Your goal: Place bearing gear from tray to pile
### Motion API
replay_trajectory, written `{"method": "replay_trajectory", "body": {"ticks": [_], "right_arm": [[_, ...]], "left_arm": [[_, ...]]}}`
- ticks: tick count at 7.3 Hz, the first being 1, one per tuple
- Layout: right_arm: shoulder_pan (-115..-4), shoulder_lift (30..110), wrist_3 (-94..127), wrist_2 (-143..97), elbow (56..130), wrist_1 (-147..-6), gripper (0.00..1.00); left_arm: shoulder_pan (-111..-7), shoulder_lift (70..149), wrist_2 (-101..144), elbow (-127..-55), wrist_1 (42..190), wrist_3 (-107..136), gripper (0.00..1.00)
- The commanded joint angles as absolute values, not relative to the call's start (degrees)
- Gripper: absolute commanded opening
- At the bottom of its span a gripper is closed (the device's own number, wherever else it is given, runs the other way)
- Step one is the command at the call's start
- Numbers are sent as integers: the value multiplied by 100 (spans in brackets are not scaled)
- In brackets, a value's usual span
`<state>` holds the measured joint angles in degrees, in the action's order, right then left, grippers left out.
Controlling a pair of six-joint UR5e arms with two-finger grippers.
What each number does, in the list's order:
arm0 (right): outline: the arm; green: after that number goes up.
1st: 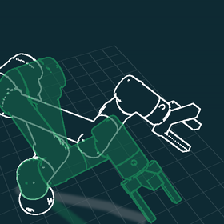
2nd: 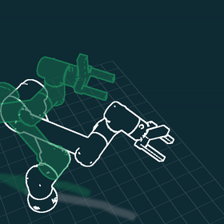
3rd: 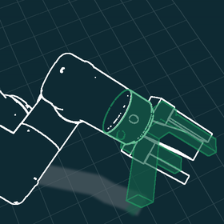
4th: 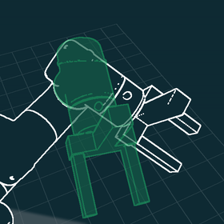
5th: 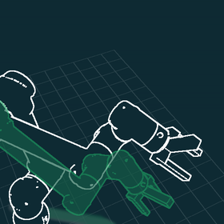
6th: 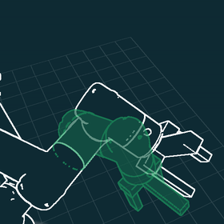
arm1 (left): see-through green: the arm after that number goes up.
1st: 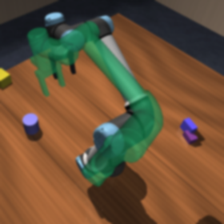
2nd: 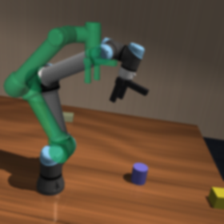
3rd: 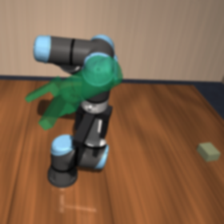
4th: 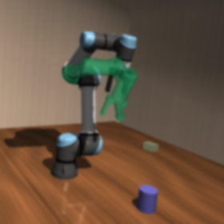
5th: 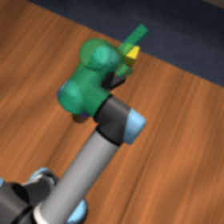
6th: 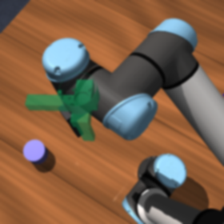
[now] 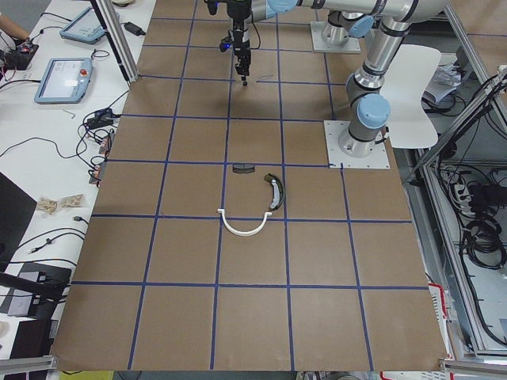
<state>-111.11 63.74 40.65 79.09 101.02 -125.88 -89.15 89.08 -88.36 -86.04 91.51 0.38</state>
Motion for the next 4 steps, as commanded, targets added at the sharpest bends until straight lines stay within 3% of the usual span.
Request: {"method": "replay_trajectory", "body": {"ticks": [1,4], "right_arm": [[-10796,6416,3747,7989,10020,-12709,100],[-9470,7109,1222,8076,9826,-12375,100]], "left_arm": [[-8912,8903,-8842,-8613,9132,26,100],[-8930,9017,-8816,-8596,9088,26,100]]}}
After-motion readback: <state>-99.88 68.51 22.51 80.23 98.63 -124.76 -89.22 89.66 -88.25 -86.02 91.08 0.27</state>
